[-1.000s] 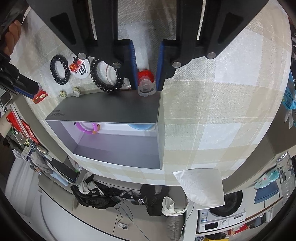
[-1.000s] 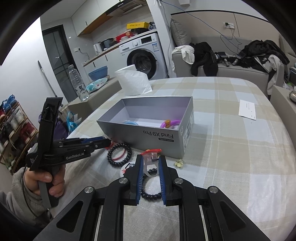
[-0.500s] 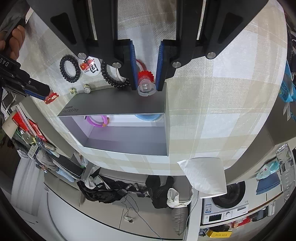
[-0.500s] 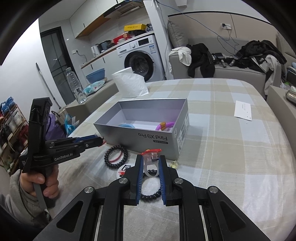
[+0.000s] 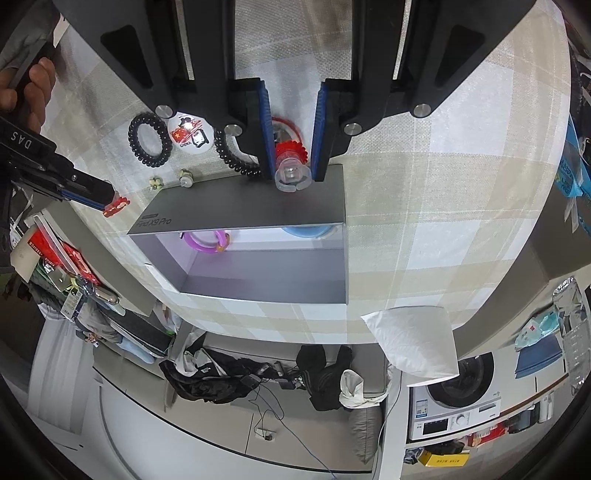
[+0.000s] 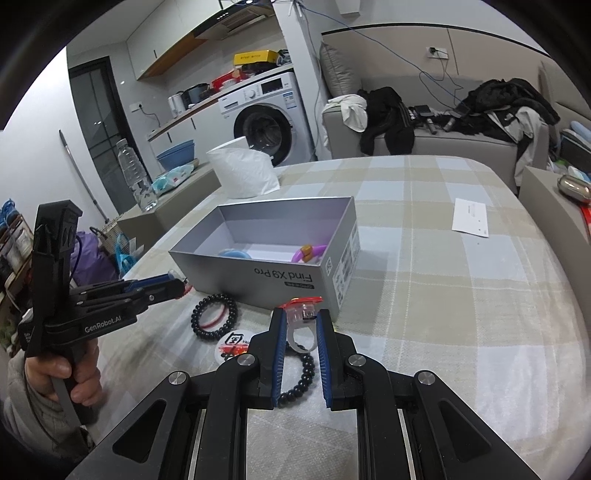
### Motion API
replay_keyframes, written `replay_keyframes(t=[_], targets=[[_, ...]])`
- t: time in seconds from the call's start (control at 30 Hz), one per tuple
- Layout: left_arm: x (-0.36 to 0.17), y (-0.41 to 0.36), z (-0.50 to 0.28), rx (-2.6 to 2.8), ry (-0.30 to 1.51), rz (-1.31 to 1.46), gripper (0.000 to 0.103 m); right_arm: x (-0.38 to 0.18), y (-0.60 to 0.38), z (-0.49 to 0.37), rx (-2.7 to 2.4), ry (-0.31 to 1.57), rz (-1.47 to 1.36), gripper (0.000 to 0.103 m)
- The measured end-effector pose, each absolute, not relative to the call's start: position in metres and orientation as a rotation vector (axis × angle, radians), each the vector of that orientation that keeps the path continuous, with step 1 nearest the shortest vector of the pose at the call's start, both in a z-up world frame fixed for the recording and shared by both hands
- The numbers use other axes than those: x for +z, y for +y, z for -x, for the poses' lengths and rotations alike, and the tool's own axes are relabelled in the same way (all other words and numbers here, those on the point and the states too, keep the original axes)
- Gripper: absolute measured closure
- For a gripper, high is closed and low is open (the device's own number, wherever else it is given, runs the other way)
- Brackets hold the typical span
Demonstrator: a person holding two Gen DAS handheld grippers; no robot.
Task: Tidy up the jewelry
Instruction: 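Lower the clear cup into the box with the left gripper while the right drops the red clip in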
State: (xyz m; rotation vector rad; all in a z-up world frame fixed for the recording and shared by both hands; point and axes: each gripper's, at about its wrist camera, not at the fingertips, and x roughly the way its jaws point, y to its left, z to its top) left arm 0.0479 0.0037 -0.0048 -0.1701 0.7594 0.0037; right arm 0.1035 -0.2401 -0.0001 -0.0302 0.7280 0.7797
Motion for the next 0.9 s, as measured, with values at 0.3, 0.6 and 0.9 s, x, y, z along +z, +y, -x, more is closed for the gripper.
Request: replay_keyframes(t=[0.3,0.6,0.9], targets=[[0.007,-0.001,-0.042,0.002,0.720,0.157,0.089,0.012,-0.247,-0.109,0.757,0.692,-0.004,0.088],[0.014,-0.002,-0.045,0.003,0.694,0.158,0.089,0.026,-0.238,-0.115,0.752,0.655,-0.018,0.088],[0.022,-0.001,-0.056,-0.002,0.666,0.156,0.089,0.033,-0.222,-0.125,0.765,0.647,-0.032,0.088]])
